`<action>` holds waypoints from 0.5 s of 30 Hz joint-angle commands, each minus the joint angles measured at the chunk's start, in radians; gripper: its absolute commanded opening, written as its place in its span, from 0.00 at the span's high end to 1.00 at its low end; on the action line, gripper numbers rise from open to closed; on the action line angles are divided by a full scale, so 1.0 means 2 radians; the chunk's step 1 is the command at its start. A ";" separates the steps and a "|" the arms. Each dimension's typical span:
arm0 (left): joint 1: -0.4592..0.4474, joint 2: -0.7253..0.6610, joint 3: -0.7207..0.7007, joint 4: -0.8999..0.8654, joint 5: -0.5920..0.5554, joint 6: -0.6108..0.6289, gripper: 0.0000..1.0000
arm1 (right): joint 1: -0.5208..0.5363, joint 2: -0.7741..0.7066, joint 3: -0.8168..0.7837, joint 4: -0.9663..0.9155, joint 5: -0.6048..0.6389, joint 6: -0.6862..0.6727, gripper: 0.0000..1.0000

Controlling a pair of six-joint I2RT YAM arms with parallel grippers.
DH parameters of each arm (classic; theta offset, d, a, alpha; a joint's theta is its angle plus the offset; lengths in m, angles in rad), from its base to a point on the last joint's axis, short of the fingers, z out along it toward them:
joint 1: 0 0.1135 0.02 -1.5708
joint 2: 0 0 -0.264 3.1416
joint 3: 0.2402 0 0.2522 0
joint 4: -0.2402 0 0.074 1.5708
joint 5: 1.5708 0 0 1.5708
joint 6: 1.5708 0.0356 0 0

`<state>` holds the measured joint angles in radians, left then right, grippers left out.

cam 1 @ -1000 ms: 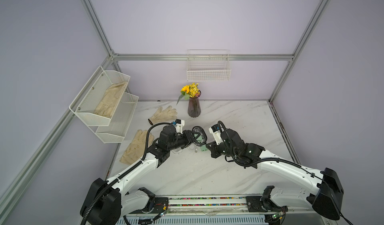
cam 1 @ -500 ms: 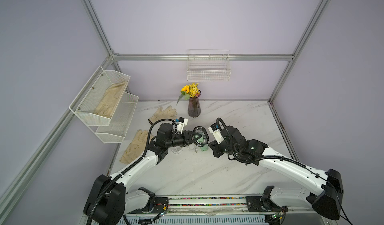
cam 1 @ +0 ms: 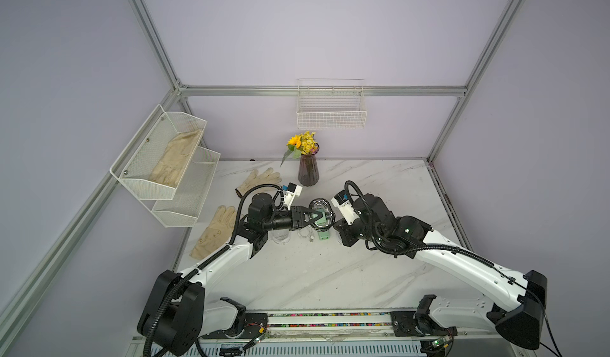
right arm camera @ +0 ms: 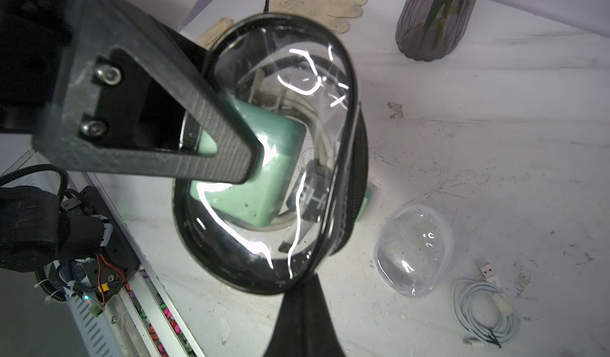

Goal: Pack away charging kits
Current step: Zip the zipper on the storage bag.

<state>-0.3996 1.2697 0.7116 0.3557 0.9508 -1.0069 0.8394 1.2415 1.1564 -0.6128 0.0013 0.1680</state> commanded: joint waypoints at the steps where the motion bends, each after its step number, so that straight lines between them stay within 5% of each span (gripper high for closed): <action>1: -0.005 -0.011 -0.008 0.008 0.060 0.009 0.96 | -0.012 -0.006 0.023 0.002 0.027 -0.028 1.00; 15: -0.051 0.000 -0.016 0.004 0.094 0.049 1.00 | -0.012 0.032 0.090 0.014 -0.003 -0.080 1.00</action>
<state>-0.4412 1.2694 0.7094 0.3862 0.9779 -0.9653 0.8307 1.2930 1.2797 -0.7296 -0.0071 0.0540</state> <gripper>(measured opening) 0.315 0.047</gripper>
